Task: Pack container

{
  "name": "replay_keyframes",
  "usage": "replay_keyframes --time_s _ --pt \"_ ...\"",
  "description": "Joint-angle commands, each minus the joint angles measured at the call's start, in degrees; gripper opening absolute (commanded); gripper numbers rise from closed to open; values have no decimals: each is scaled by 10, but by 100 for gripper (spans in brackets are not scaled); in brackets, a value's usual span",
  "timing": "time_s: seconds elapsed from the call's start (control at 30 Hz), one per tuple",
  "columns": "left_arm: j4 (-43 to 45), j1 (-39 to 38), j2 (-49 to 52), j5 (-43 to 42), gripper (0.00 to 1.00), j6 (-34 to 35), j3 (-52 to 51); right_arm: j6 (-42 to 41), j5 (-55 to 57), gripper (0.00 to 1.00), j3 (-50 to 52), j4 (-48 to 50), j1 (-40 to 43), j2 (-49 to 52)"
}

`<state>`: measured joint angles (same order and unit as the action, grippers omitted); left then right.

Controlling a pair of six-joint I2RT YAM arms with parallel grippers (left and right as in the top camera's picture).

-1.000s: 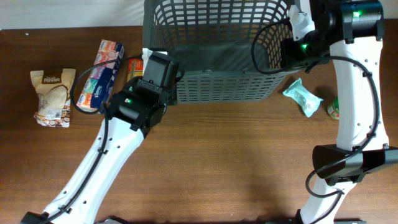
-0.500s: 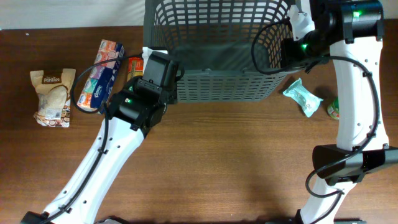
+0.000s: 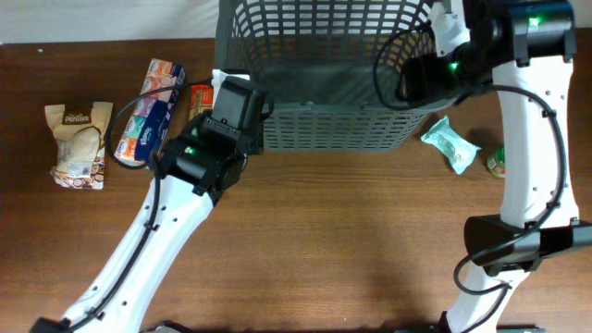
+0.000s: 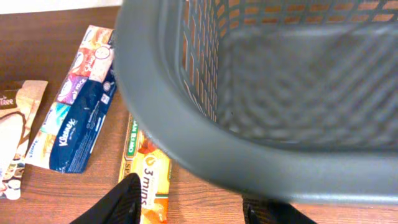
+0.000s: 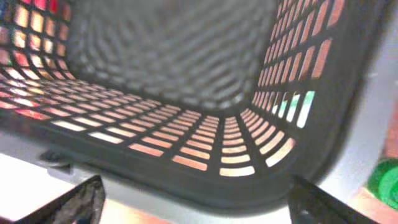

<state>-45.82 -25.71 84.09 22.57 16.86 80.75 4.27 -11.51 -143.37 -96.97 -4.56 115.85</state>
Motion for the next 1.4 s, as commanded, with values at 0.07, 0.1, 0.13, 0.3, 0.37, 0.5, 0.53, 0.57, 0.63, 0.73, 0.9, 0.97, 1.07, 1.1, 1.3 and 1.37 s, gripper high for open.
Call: replay_keyframes --time_s 0.07,0.1,0.13,0.3,0.37,0.5,0.53,0.57,0.63,0.73,0.9,0.97,1.07,1.1,1.3,1.37 --pt "-5 3 -61 8 49 -10 12 -3 -42 97 -79 -3 -3 -18" --pt "-7 2 -68 9 49 -12 12 -3 -48 99 -92 -3 -3 -18" --pt "-10 2 -74 8 49 -14 12 -3 -54 99 -105 -3 -3 -19" --pt "-42 2 -103 8 69 -18 12 -17 -21 99 -161 -3 2 -46" --pt "-63 2 -115 8 87 -18 12 -39 36 99 -167 -3 12 -71" --pt "-100 2 -147 8 99 -18 12 -65 95 99 -167 -3 73 -146" --pt "-100 2 -153 9 99 -18 12 -70 102 99 -167 -3 90 -160" --pt "-100 2 -158 10 99 -18 12 -78 109 99 -167 -3 111 -176" --pt "-100 2 -167 27 99 -18 12 -93 116 99 -166 -3 155 -202" --pt "-102 3 -174 64 99 -18 12 -124 129 99 -152 -4 217 -234" --pt "-104 3 -173 105 99 -18 12 -196 196 99 -64 -3 304 -282" --pt "-104 3 -173 105 99 -18 12 -212 197 99 -15 -3 332 -295" --pt "-104 3 -173 105 99 -18 12 -213 197 99 54 -3 357 -300" --pt "-104 3 -173 105 99 -18 12 -213 196 99 75 -3 362 -299" --pt "-119 3 -173 104 99 -18 12 -181 40 99 171 -2 365 -285" --pt "-130 3 -173 104 99 -18 12 -181 42 99 184 2 365 -279"
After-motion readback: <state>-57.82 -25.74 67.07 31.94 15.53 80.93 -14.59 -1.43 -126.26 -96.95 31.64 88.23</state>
